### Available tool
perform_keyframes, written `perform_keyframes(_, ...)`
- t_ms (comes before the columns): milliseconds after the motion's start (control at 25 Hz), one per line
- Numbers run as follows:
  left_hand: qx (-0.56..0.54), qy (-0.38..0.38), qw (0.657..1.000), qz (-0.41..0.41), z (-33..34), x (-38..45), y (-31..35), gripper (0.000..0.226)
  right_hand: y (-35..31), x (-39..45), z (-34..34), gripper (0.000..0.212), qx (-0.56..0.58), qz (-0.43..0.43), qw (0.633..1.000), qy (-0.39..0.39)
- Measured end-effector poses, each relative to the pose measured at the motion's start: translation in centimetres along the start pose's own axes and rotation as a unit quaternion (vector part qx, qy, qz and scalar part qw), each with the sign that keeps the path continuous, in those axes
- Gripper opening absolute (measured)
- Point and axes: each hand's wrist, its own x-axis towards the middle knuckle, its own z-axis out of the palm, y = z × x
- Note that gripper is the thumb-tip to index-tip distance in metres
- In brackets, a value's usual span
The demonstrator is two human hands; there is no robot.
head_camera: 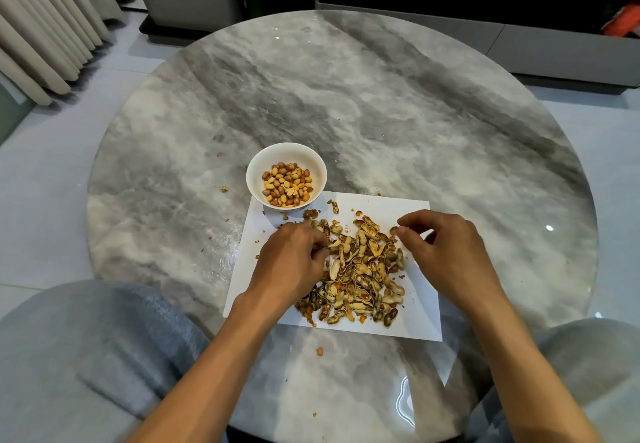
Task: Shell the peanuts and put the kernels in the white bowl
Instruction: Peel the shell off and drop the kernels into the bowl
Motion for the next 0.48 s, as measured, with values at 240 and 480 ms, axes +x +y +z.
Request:
perform_keyframes(240,0.032,-0.111,0.991,0.072,-1.7,-1.5,1.7,0.06,1.0,-0.2,0.2,0.026,-0.103,0.056,0.978,-0.175)
perform_keyframes(480,0.078,-0.141,0.983,0.092,-1.9,-1.8,1.6,0.059,0.7,-0.4,0.5,0.02,-0.023,0.011,0.991,-0.128)
